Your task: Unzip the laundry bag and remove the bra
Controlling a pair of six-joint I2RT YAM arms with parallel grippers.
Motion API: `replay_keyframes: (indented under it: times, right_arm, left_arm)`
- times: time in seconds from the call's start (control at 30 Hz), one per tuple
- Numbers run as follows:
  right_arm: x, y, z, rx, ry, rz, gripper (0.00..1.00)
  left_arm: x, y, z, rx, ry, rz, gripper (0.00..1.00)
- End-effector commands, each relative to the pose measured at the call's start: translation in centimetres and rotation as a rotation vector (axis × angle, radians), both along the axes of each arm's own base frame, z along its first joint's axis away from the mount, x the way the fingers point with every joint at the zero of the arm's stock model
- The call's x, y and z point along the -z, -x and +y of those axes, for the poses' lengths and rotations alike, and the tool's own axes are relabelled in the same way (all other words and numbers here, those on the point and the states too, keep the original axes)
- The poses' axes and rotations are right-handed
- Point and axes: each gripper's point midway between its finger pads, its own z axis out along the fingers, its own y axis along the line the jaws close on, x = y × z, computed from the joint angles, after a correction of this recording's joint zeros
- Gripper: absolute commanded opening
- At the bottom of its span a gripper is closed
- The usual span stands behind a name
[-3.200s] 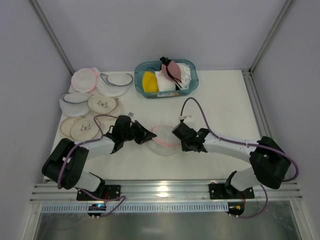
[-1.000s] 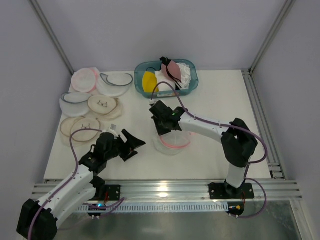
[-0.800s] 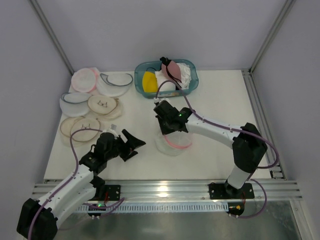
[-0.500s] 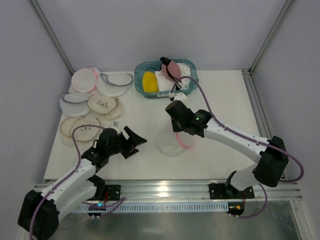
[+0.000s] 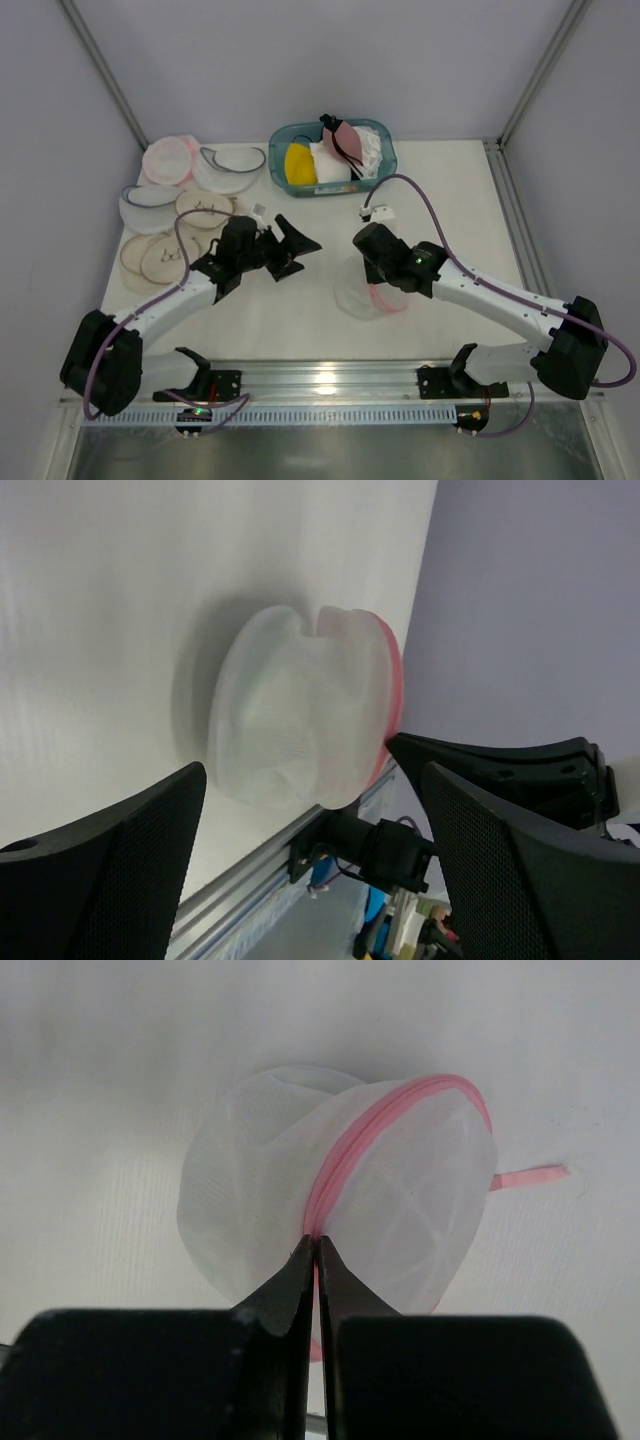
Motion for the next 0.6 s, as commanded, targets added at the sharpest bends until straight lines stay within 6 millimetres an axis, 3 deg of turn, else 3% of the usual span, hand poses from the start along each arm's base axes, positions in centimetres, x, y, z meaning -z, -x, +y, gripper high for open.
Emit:
replay_keyframes:
  times: [0.0, 0.17, 0.2, 0.23, 0.4, 0.5, 0.57]
  right_arm:
    - [-1.7, -0.3, 1.8, -0.035, -0.112, -0.051, 0.04]
    - [-1.8, -0.4, 2.1, -0.048, -0.12, -0.056, 0.04]
    - [-1.8, -0.4, 2.1, -0.054, -0.119, -0.059, 0.04]
    - [-1.8, -0.5, 2.2, -0.055, -0.121, -0.062, 0.04]
    - [-1.6, -0.5, 2.6, -0.066, -0.128, -0.057, 0.04]
    - [-1.8, -0.5, 2.8, -0.072, -0.14, -0.061, 0.04]
    - [-2.0, -0.5, 2.8, -0.076, -0.144, -0.062, 0.04]
  left_arm:
    - [-2.8, -0.5, -4.3, 0.107, 0.155, -0.01, 0.91]
    - [-1.7, 0.6, -8.5, 0.192, 0.227, 0.082, 0.94]
    - [-0.6, 0.7, -9.1, 0.202, 0.231, 0.121, 0.94]
    - [-1.2, 0.7, -9.7, 0.204, 0.272, 0.126, 0.94]
    - [1.2, 0.9, -11.1, 0.206, 0.258, 0.188, 0.91]
    - [2.3, 0.6, -11.1, 0.189, 0.24, 0.176, 0.8]
    - [2.5, 0.3, -11.2, 0.19, 0.25, 0.158, 0.6]
